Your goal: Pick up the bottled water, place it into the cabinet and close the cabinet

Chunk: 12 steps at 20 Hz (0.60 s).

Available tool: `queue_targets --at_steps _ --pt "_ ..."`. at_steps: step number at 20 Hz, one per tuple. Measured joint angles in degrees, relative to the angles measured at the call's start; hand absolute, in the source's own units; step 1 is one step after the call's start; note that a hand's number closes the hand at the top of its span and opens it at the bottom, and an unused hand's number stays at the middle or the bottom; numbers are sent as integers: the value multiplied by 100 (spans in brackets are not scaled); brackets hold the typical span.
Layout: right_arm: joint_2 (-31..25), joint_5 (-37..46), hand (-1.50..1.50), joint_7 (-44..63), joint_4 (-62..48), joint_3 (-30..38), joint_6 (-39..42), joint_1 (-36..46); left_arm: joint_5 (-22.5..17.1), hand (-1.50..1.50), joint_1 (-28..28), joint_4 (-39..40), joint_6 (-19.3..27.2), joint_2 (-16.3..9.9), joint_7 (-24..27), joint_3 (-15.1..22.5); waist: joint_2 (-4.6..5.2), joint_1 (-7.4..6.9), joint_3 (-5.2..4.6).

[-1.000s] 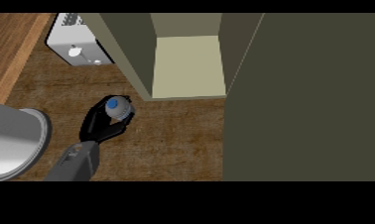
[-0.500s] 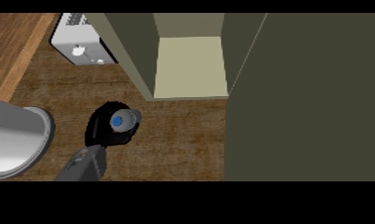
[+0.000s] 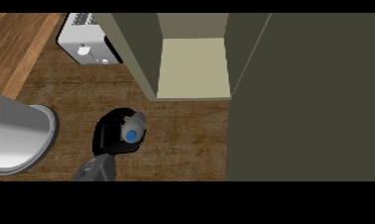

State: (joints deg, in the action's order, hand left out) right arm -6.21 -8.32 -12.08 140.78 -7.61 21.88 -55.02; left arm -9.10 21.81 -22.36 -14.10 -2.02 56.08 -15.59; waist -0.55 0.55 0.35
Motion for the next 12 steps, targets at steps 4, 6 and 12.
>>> queue_targets --at_steps 4,6,12 --pt "42 14 -150 -28 -1 -82 33 -81 -370 150 -64 -254 35 90 -260 463 -3 -11 -12" --pt "69 25 -150 -44 4 -141 40 -149 -613 150 -73 -423 94 132 -474 746 -2 -5 -20" --pt "79 24 -150 33 17 -161 15 -30 -1493 150 -22 -1180 658 185 -1134 1800 6 -5 -30"
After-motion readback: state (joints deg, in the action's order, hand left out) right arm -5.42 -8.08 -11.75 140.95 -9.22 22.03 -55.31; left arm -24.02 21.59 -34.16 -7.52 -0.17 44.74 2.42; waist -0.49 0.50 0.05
